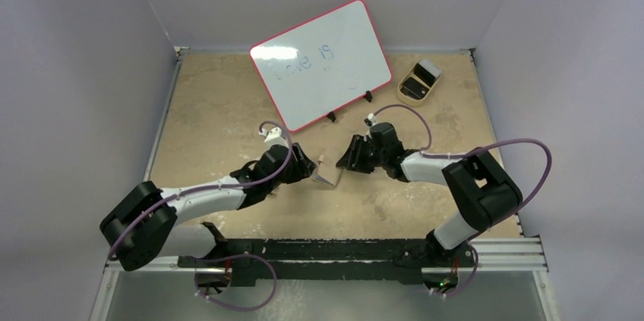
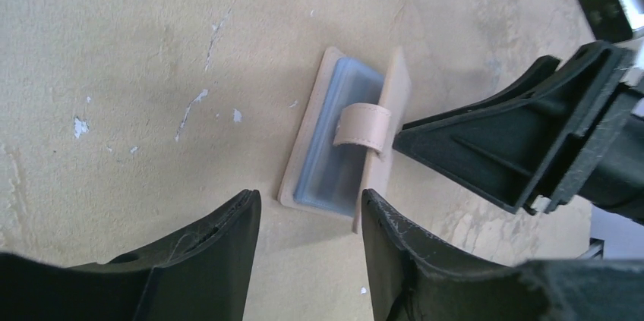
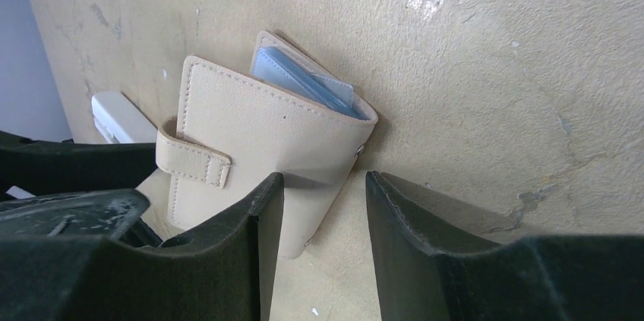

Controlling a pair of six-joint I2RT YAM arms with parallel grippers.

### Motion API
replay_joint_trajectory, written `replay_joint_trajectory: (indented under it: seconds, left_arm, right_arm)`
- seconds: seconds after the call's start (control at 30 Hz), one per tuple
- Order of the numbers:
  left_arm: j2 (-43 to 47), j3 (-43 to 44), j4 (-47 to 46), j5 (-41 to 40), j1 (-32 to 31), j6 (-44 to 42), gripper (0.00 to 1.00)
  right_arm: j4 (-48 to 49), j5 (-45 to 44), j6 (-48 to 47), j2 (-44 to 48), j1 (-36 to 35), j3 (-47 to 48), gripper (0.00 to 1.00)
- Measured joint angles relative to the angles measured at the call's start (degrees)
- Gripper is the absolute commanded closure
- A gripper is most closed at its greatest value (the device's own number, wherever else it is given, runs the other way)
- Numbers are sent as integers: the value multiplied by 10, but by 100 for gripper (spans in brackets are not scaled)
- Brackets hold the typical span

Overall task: Put the credit cards into the card holder
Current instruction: Turn over the card holder at the center of the board.

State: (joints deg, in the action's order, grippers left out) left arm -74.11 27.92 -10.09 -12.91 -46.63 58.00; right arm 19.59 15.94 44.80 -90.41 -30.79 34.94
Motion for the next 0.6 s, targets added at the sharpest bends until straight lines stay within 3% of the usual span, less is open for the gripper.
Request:
replay_joint_trajectory:
  seconds: [0.33,0.47,0.6]
  left_arm:
    - [5,56,26,-61,-45,-85,57]
    - [-71,95,38,-76,-47,-111,75]
    - [-135,93,51,-82,-47,-112,86]
  right_arm:
    - [74,36,26,-32,0,-5,48]
    - [125,49,51,-41,0,-24,46]
    - [173,58,79,-33,0,-55,43]
